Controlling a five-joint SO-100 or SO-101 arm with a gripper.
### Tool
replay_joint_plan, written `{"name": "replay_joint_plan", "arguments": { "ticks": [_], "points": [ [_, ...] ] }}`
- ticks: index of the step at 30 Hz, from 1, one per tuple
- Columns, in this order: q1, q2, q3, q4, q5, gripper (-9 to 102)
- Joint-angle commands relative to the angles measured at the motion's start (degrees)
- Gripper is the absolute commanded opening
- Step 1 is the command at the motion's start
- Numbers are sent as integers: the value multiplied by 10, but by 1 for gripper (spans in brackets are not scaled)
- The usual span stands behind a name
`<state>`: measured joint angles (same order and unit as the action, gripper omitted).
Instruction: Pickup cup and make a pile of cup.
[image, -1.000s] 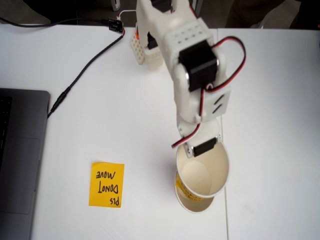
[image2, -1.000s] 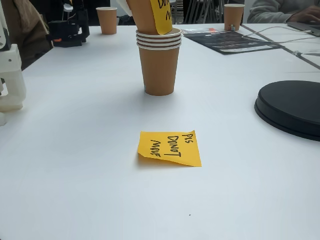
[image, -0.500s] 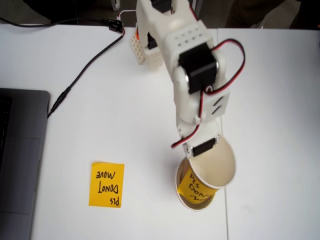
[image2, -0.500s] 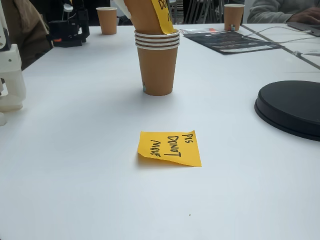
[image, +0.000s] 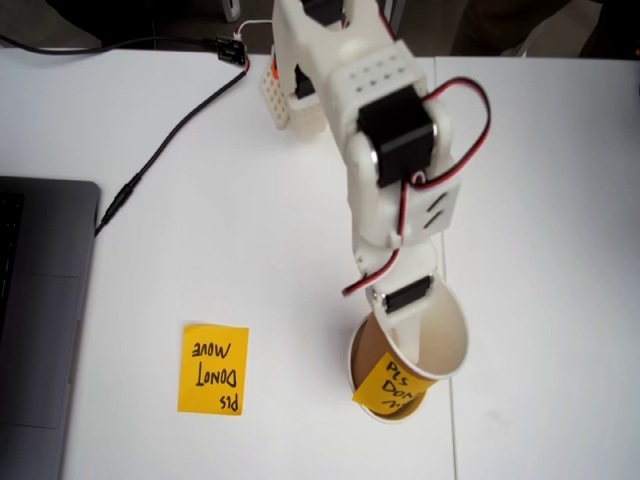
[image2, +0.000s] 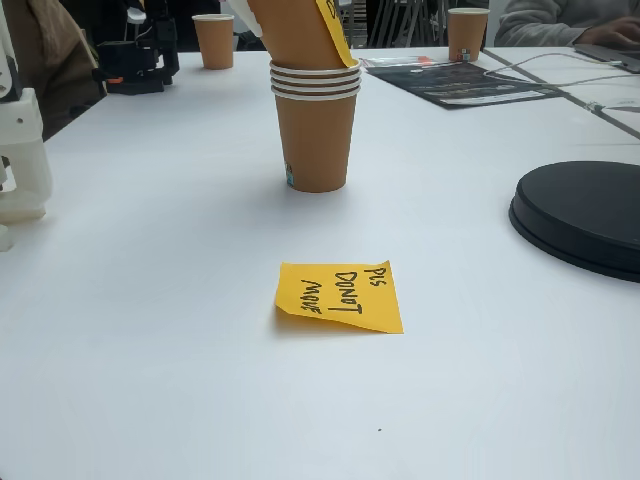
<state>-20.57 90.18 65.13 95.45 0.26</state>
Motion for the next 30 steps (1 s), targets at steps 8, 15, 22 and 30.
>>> {"name": "replay_joint_plan", "arguments": {
  "ticks": [8,15,22,30],
  "points": [
    [-1,-14,-3,11,6,29],
    [4,-13,-12,9,5,29],
    [4,-13,-12,10,5,29],
    [4,-13,-12,10,6,16]
  ]
}}
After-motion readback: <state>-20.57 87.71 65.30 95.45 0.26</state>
